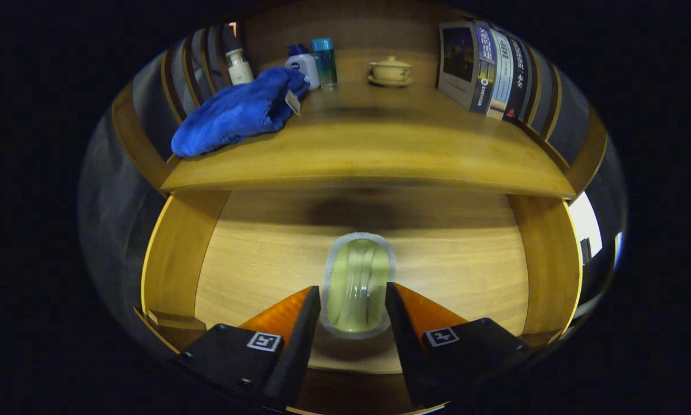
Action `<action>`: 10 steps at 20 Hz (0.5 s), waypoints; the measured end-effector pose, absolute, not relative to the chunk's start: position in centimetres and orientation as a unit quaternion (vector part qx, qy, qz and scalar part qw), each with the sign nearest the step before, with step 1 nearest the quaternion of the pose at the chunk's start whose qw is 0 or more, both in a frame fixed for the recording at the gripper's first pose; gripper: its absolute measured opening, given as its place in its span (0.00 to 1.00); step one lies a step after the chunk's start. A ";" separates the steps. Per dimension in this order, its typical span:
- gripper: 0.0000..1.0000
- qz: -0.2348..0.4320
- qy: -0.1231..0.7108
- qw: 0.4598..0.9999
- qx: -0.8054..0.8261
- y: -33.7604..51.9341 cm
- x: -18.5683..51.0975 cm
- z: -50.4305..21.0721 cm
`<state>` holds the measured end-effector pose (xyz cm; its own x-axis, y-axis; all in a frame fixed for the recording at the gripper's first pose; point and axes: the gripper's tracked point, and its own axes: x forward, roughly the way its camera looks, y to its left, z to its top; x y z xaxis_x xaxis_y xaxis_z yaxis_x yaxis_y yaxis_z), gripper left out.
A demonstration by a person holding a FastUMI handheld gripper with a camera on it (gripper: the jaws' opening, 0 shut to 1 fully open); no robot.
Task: Pull open the drawer, take out the items inside it, and place them on the countertop above the cabinet.
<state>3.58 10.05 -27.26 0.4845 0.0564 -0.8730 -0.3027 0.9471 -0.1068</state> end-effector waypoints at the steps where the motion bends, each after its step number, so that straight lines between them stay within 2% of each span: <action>1: 0.74 0.102 0.501 0.851 -0.124 9.9 3.8 -27.4; 6: 0.36 0.093 0.522 0.840 -0.117 10.0 3.7 -28.6; 8: 0.34 0.096 0.522 0.839 -0.116 9.9 3.5 -28.4; 9: 0.27 0.099 0.525 0.837 -0.116 10.0 3.2 -28.3; 10: 0.27 0.100 0.524 0.838 -0.114 10.3 2.8 -28.1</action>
<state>2.78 10.33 -28.07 0.4313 0.0490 -0.9009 -0.2877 0.9539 -0.0859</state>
